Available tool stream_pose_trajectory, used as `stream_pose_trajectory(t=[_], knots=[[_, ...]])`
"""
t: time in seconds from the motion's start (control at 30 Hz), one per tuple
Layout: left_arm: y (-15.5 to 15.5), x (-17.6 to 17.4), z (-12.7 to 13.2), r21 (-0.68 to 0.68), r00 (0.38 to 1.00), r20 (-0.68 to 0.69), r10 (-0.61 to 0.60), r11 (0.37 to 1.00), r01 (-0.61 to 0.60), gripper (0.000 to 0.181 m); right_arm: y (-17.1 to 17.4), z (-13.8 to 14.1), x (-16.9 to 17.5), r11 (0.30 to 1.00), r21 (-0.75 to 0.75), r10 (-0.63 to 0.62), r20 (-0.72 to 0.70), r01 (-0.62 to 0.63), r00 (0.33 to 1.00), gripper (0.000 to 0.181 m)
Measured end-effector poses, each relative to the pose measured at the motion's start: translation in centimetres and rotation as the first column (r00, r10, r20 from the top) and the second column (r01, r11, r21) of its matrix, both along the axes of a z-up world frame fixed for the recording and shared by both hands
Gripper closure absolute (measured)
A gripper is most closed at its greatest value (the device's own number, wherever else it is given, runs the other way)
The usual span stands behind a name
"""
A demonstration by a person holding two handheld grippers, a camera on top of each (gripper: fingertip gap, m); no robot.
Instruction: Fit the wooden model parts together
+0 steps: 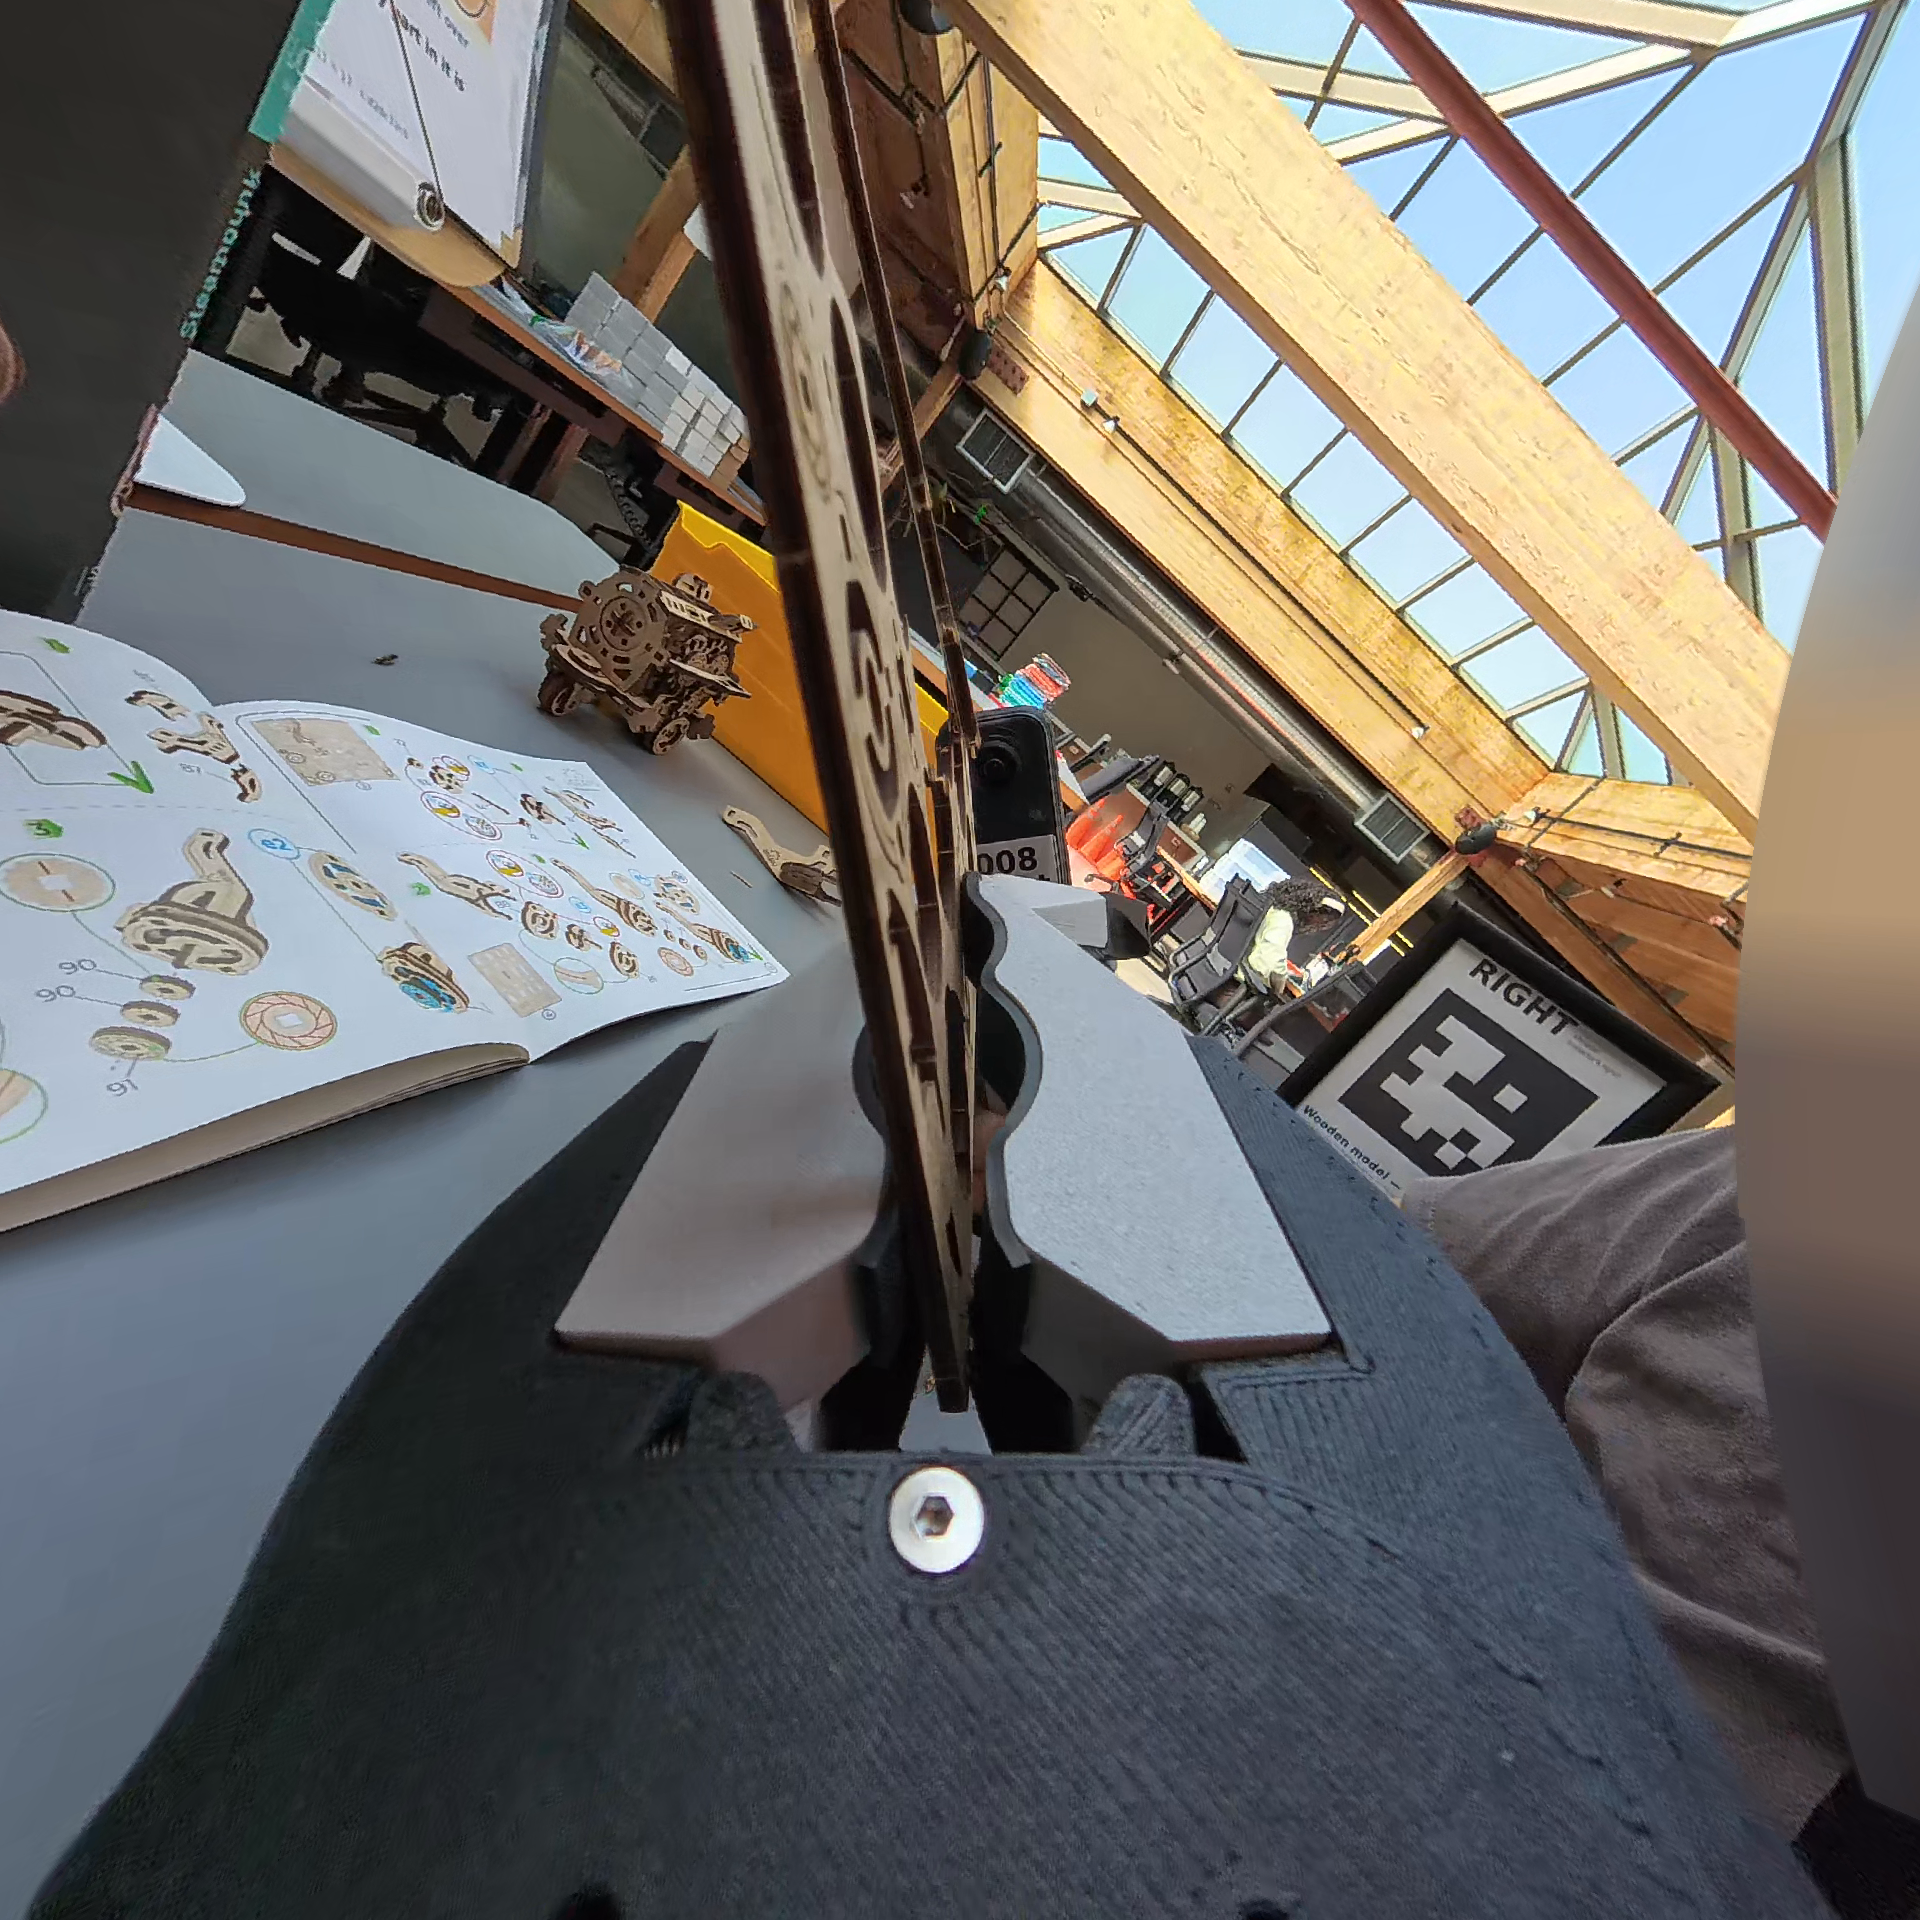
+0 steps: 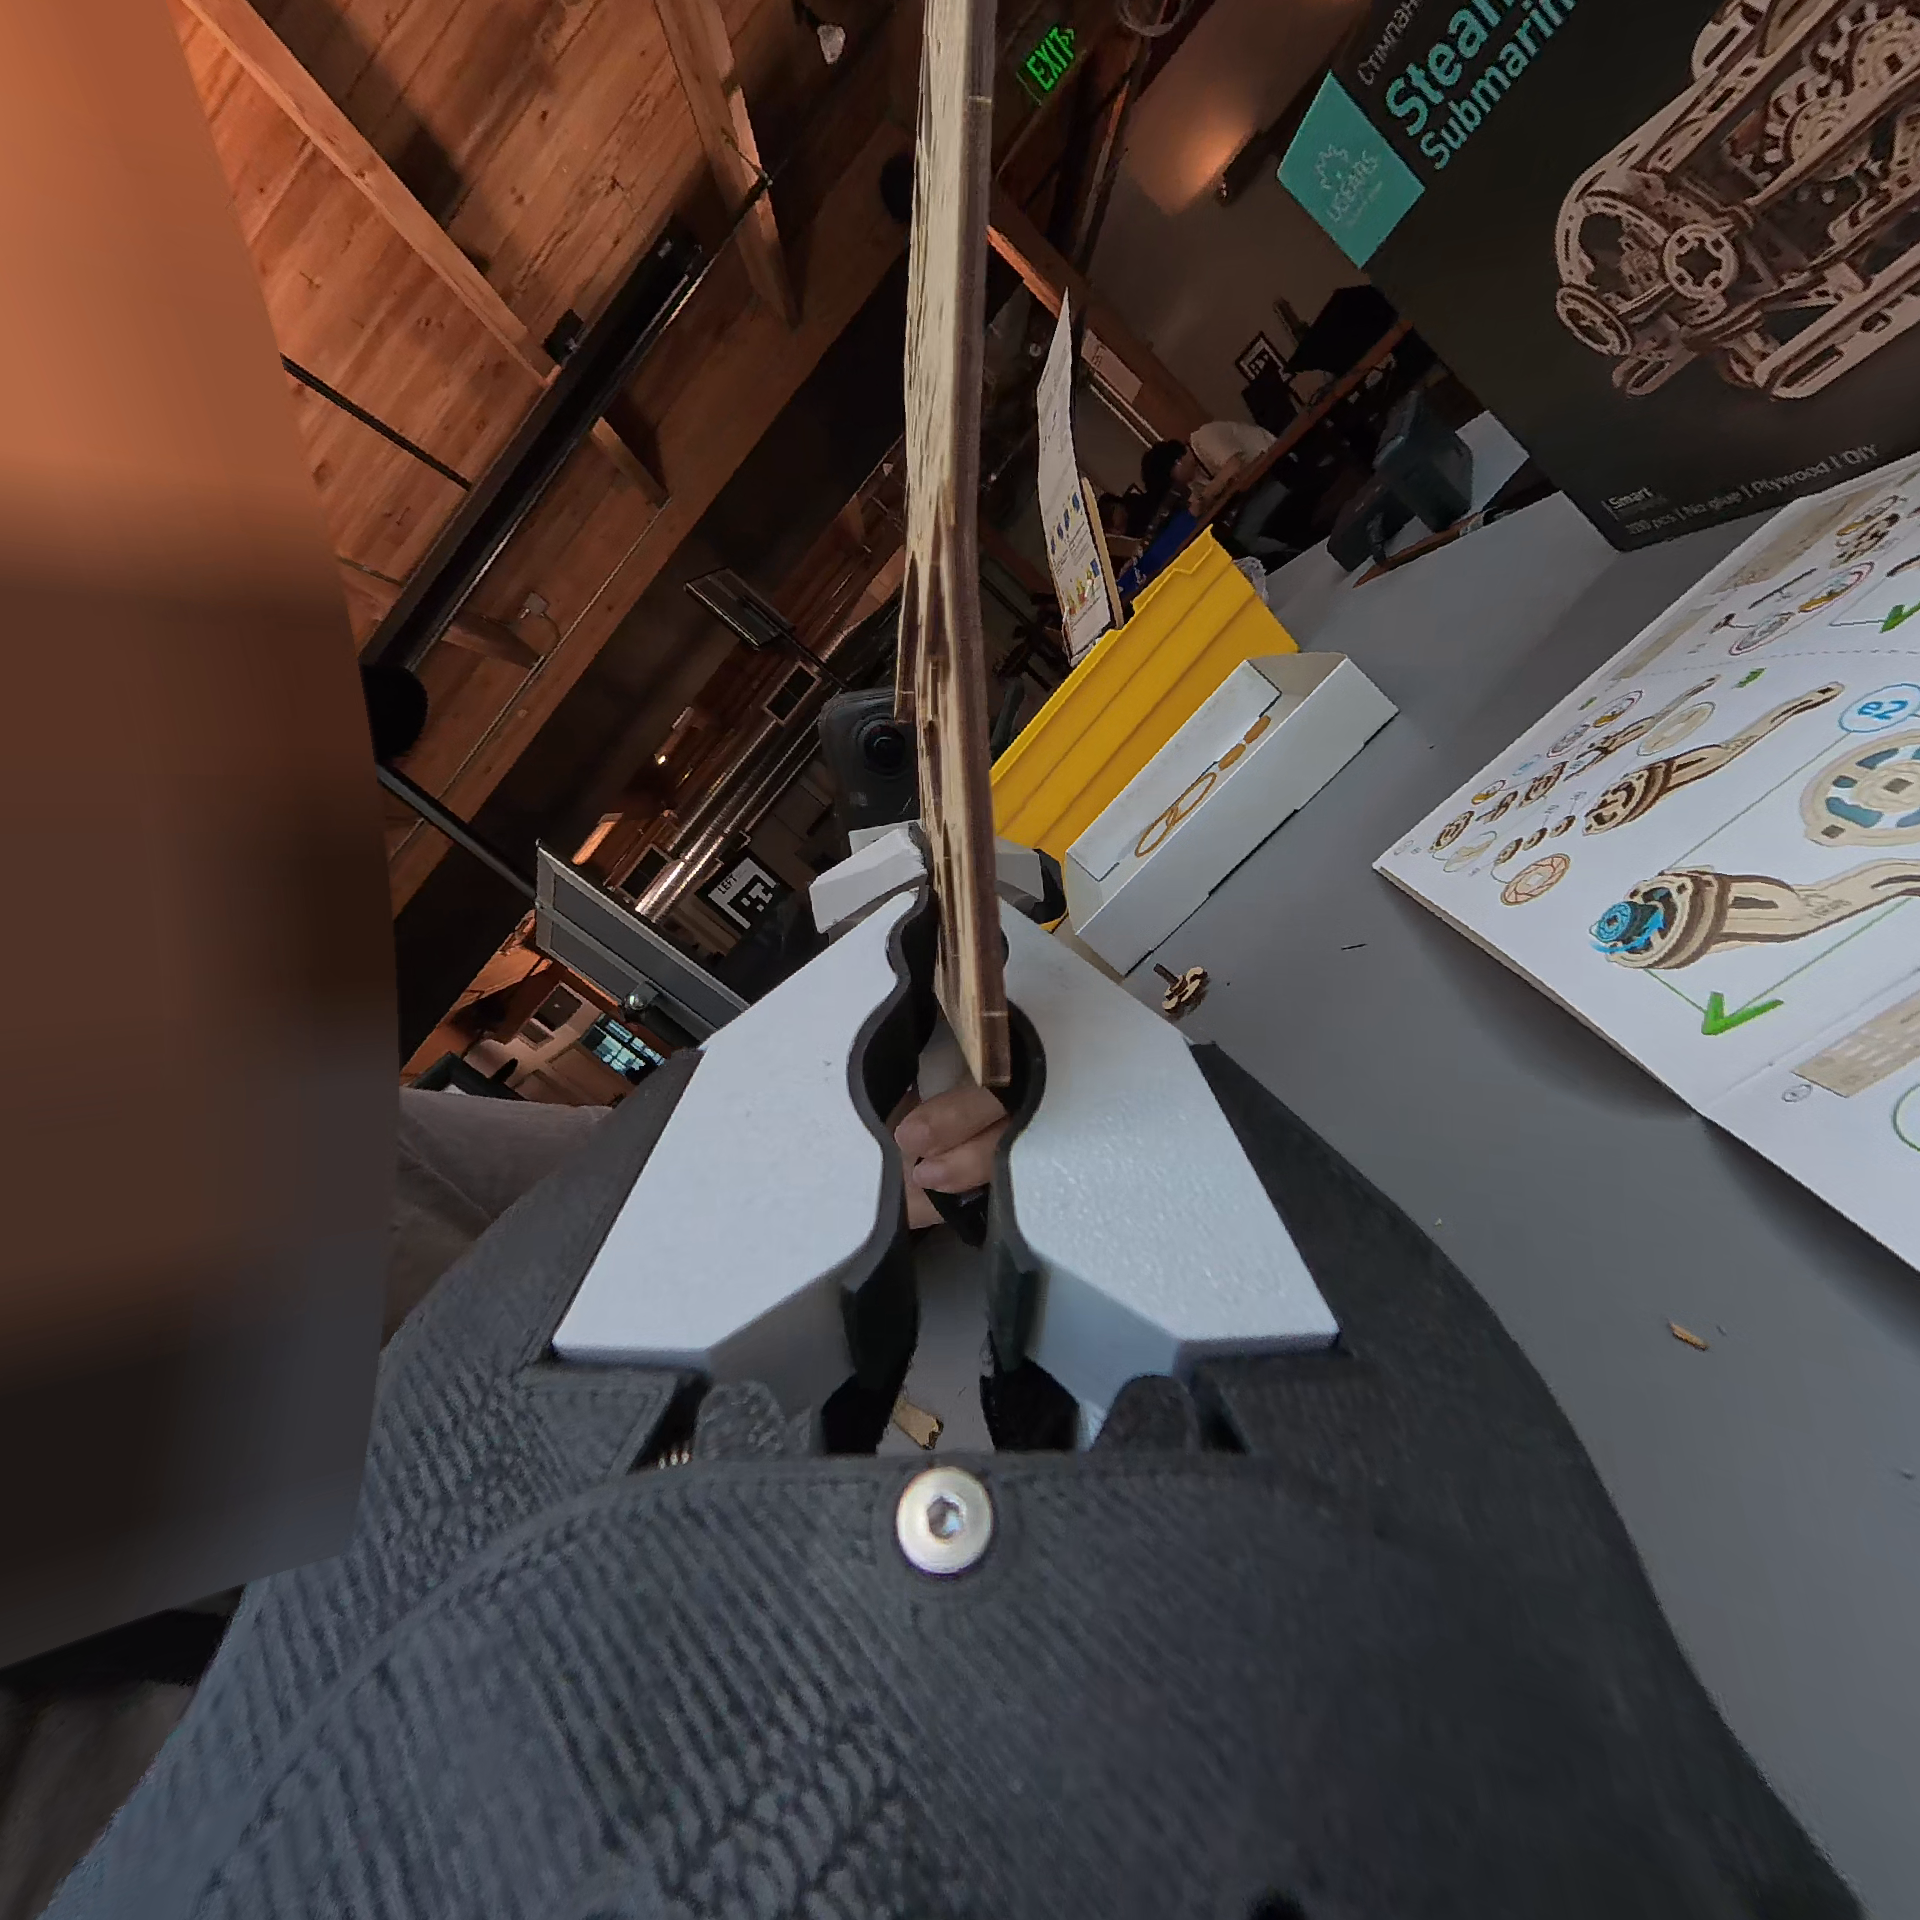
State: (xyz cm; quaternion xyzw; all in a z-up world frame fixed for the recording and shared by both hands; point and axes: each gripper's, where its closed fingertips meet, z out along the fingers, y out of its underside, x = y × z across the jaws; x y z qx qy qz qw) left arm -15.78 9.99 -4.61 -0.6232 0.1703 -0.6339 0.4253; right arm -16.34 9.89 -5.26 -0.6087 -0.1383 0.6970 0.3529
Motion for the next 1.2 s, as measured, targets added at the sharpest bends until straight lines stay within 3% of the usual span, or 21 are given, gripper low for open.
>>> stream_pose_trajectory(t=[0.2,0.37,1.2], knots=[[0.1,0.1,-0.3,-0.006,1.0,-0.019,0.017,1.0,-0.017,0.181,0.2,-0.3,0.1,0.999,-0.045,-0.001,-0.016,0.0,1.0,0.179],[0.3,0.1,-0.7,-0.105,0.999,0.033,0.011,0.994,-0.007,0.181,0.3,-0.6,0.1,0.999,-0.003,-0.036,0.046,0.036,0.998,0.179],[0.4,0.2,-1.1,-0.108,0.999,0.009,0.052,0.993,-0.05,0.181,0.3,-1.1,0.3,0.998,-0.01,-0.058,0.072,0.059,0.996,0.179]])
